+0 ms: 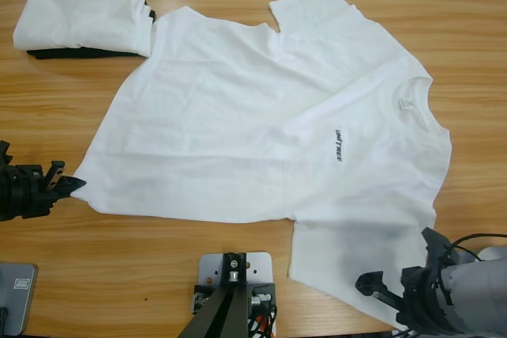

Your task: Fold clothes

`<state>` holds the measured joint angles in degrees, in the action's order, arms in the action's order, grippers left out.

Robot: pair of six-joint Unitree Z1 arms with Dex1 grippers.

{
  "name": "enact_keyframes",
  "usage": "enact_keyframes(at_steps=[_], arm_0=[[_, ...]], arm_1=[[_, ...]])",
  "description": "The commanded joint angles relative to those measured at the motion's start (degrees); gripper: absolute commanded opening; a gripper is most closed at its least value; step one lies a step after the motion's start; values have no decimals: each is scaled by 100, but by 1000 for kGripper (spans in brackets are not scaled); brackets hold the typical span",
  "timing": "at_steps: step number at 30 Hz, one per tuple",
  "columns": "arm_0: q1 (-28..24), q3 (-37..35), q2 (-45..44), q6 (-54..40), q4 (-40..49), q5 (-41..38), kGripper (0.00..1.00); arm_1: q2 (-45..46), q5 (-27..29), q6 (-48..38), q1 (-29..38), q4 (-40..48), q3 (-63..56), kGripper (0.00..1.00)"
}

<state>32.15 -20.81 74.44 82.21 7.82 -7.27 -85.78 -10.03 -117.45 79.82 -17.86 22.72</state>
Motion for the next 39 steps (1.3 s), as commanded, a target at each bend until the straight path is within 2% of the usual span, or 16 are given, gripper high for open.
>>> enact_keyframes(at_steps=[1,2,4,5,14,21,26,29,39], arm_0=[[-19,-28,264,-74,-116,-175,0],[-21,-28,273,-74,-130,-185,0],[-21,-28,273,-74,-163,-187,0],[-22,-23,273,-74,-167,-187,0],[-21,14,241,-74,-167,-187,0],[-21,-16,260,-76,-167,-187,0],[-19,-19,311,-83,-167,-187,0],[-24,-7,317,-83,-167,-187,0],[-21,51,360,-83,-167,-187,0]], arm_1=[[-260,256,205,69,340,-136,543],[-238,286,252,69,373,-152,431],[-204,300,296,69,512,-238,17],[-210,294,316,69,554,-267,0],[-211,370,453,69,688,-314,0],[-139,447,549,69,401,-296,0],[186,788,817,69,-297,-228,0],[365,1020,838,69,-295,-189,0],[1033,1284,697,69,-59,-196,0]])
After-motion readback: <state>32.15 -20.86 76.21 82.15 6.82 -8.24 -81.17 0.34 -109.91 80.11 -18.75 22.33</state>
